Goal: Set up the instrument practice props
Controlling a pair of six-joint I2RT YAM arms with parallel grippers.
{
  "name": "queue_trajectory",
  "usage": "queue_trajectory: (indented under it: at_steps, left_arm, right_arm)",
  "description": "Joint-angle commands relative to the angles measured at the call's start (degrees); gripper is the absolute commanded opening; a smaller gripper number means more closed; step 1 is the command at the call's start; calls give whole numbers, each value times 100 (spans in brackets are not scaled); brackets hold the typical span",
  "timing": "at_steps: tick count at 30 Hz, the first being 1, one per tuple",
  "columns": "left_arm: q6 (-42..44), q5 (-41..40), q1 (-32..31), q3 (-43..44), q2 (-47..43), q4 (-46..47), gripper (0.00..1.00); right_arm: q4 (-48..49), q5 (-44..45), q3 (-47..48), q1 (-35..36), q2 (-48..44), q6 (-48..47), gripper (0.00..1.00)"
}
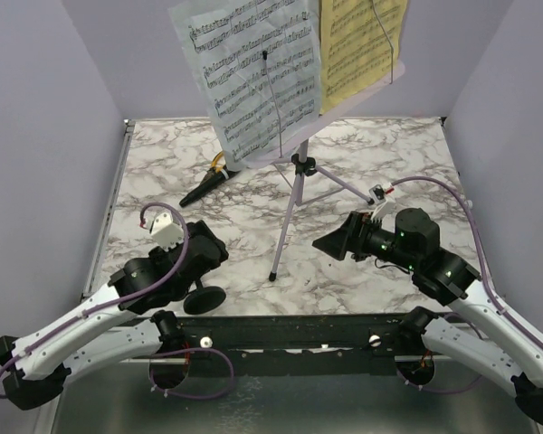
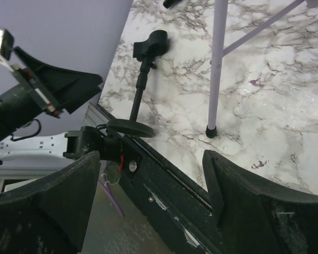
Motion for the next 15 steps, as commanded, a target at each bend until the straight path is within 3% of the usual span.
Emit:
queue_trajectory:
  at_steps: [1, 6, 15]
  left_arm:
    - [-413, -889, 139, -300, 92, -236, 99]
    - [251, -79, 1030, -745, 279, 734, 99]
    - [1653, 2043, 3963, -1311, 1516, 2347, 99]
  right_arm:
    - [381, -359, -18, 19, -63, 87, 85]
    - [339, -493, -38, 25, -95, 91, 85]
    - [48, -425, -111, 27, -409, 87, 85]
